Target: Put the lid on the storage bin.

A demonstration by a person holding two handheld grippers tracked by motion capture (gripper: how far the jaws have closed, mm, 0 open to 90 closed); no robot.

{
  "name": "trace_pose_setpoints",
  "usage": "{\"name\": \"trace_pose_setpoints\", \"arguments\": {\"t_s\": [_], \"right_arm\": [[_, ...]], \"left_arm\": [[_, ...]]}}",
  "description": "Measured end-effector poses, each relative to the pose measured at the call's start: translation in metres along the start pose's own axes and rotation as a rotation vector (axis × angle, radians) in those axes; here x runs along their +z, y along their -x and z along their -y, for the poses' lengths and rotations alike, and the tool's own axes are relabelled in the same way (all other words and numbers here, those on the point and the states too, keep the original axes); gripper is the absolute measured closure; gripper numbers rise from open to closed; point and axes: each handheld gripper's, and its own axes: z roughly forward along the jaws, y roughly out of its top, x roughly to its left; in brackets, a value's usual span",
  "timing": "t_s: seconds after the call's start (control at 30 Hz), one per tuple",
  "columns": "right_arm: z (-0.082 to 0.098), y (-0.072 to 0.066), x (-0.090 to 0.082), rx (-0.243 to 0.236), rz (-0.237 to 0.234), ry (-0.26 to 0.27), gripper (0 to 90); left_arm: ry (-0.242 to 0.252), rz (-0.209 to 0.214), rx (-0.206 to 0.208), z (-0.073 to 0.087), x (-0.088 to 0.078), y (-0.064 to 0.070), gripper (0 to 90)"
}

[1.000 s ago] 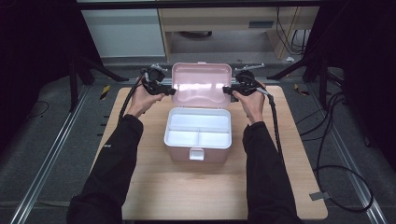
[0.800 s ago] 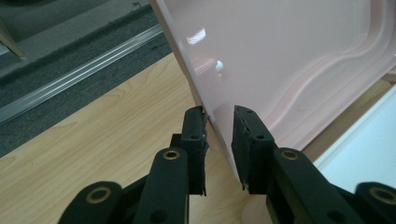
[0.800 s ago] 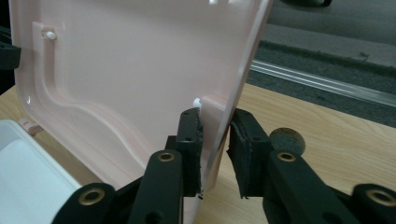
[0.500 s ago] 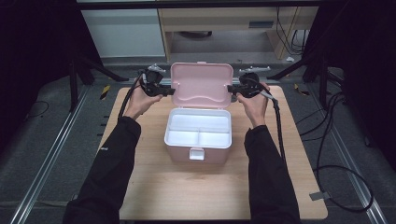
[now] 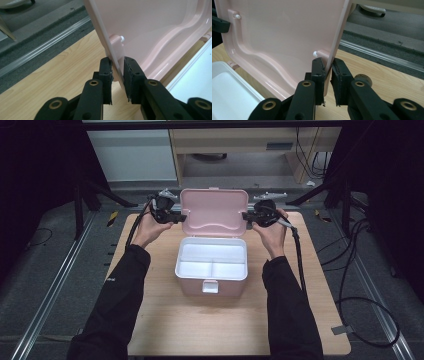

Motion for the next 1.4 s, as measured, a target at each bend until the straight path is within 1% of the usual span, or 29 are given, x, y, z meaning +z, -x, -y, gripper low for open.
{"name": "trace_pose_setpoints", "arguments": {"t_s": [0.07, 0.2, 0.23, 0.27, 0.33, 0.37, 0.47, 0.57, 0.6, 0.63, 0.67, 0.7, 0.77, 0.83, 0.97, 1.03, 1.13, 1.2, 1.3, 1.4], "right_arm": [[0.000, -0.001, -0.001, -0.007, 0.000, 0.002, 80.6], [0.004, -0.003, -0.004, 0.002, -0.006, 0.026, 79.6], [0.005, -0.003, -0.005, 0.008, -0.010, 0.029, 79.2], [0.006, -0.004, -0.006, 0.004, -0.010, 0.037, 77.8], [0.008, -0.007, -0.008, 0.005, -0.016, 0.044, 75.2], [0.008, -0.009, -0.009, -0.003, -0.015, 0.045, 73.4], [0.008, -0.013, -0.013, -0.020, -0.010, 0.035, 70.8], [0.008, -0.019, -0.017, -0.041, -0.006, 0.026, 68.5], [0.008, -0.019, -0.018, -0.046, -0.005, 0.026, 68.7], [0.009, -0.020, -0.019, -0.049, -0.006, 0.032, 71.2], [0.010, -0.021, -0.021, -0.053, 0.003, 0.036, 78.0], [0.011, -0.020, -0.023, -0.052, 0.010, 0.042, 79.6], [0.013, -0.019, -0.024, -0.042, 0.006, 0.052, 82.3], [0.014, -0.018, -0.024, -0.040, 0.011, 0.057, 82.5], [0.011, -0.016, -0.021, -0.036, 0.022, 0.059, 82.8], [0.009, -0.014, -0.020, -0.036, 0.031, 0.064, 82.8], [0.007, -0.013, -0.019, -0.036, 0.042, 0.092, 82.7], [0.010, -0.014, -0.019, -0.040, 0.036, 0.097, 82.6], [0.014, -0.016, -0.023, -0.038, 0.022, 0.115, 82.3], [0.015, -0.021, -0.026, -0.067, 0.030, 0.114, 82.3]], "left_arm": [[-0.005, -0.001, 0.007, 0.000, -0.003, 0.002, 77.7], [-0.011, -0.011, 0.033, 0.001, -0.009, 0.008, 77.6], [0.000, -0.015, 0.041, 0.003, -0.011, 0.011, 77.5], [0.012, -0.016, 0.044, 0.006, -0.013, 0.012, 77.4], [0.014, -0.009, 0.043, 0.009, -0.016, 0.015, 77.3], [0.014, -0.008, 0.045, 0.009, -0.016, 0.015, 77.3], [0.035, -0.014, 0.056, 0.014, -0.021, 0.020, 77.3], [0.054, -0.010, 0.062, 0.019, -0.025, 0.024, 77.4], [0.058, -0.009, 0.064, 0.021, -0.026, 0.025, 77.4], [0.061, -0.007, 0.063, 0.022, -0.027, 0.025, 77.5], [0.062, -0.009, 0.067, 0.023, -0.029, 0.027, 77.7], [0.060, -0.012, 0.070, 0.022, -0.030, 0.027, 77.9], [0.058, -0.016, 0.071, 0.022, -0.029, 0.028, 77.9], [0.052, -0.022, 0.069, 0.019, -0.027, 0.028, 78.1], [0.063, -0.036, 0.060, 0.015, -0.023, 0.025, 79.0], [0.072, -0.048, 0.063, 0.011, -0.022, 0.023, 79.3], [0.073, -0.066, 0.077, 0.009, -0.021, 0.023, 79.6], [0.061, -0.071, 0.095, 0.012, -0.022, 0.026, 79.5], [0.070, -0.075, 0.114, 0.016, -0.027, 0.029, 79.6], [0.074, -0.088, 0.133, 0.021, -0.031, 0.034, 79.6]]}}
